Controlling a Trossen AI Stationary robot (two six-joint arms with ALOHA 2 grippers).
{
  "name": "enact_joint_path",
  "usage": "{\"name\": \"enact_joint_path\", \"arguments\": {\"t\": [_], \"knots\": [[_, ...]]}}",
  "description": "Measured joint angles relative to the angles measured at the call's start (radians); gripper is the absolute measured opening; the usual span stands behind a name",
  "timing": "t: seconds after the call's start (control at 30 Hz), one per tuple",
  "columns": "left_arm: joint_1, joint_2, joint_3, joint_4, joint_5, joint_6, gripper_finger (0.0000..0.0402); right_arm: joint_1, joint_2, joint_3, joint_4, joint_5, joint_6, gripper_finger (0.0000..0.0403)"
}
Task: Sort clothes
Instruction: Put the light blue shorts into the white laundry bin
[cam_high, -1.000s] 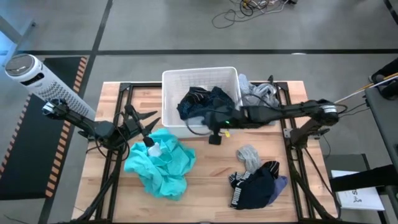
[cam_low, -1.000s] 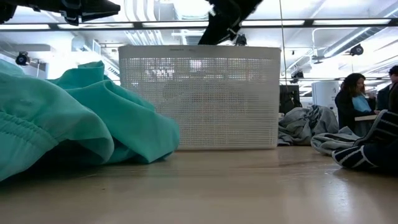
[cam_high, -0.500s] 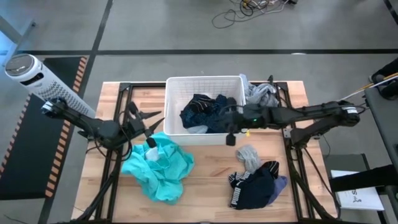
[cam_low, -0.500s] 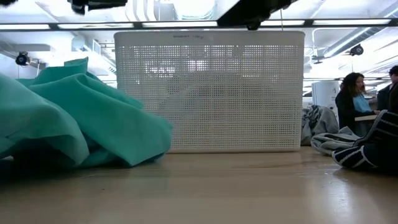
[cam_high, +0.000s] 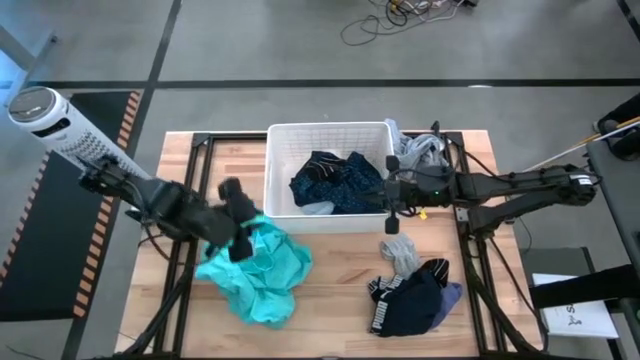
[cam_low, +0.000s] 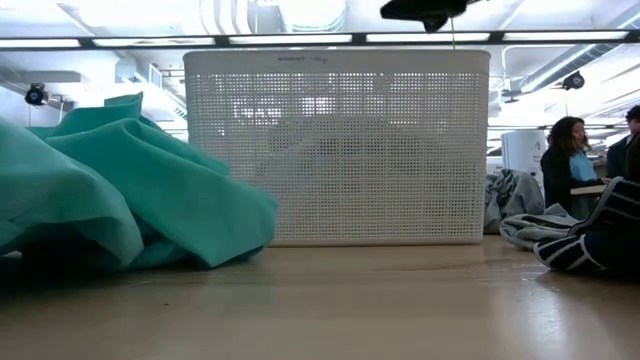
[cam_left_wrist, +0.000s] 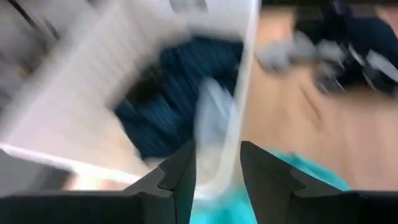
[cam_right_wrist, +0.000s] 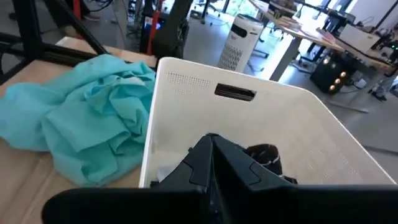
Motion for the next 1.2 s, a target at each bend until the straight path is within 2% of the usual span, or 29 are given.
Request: {"name": "enact_joint_path", "arguments": {"t": [0.07, 0.17, 0.4, 0.47, 0.67, 0.87, 1.07, 1.2], "knots": [[-0.012, 0.074, 0.066, -0.105, 0.086, -0.11, 0.0114, 0.0, -0.022, -0.036, 0.011, 0.0, 0.002, 0.0], [-0.056, 0.178, 0.115, -0.169, 0.169, -0.171, 0.0114, 0.0, -0.048, -0.083, 0.045, 0.0, 0.01, 0.0], [-0.154, 0.378, 0.157, -0.171, 0.185, -0.324, 0.0114, 0.0, -0.07, -0.12, 0.07, 0.0, 0.0, 0.0], [-0.169, 0.413, 0.16, -0.196, 0.19, -0.416, 0.0114, 0.0, -0.069, -0.121, 0.069, 0.0, -0.01, 0.0], [-0.183, 0.471, 0.149, -0.297, 0.317, -0.773, 0.0114, 0.0, -0.063, -0.121, 0.061, 0.0, -0.034, 0.0], [-0.186, 0.517, 0.079, -0.297, 0.377, -0.837, 0.0131, 0.0, -0.046, -0.124, 0.054, 0.0, -0.051, 0.0], [-0.178, 0.507, -0.051, -0.227, 0.379, -0.923, 0.0194, 0.0, -0.039, -0.145, 0.05, 0.0, -0.054, 0.0], [-0.167, 0.469, -0.179, -0.085, 0.393, -0.949, 0.0235, 0.0, -0.04, -0.165, 0.055, 0.0, -0.053, 0.0]]}}
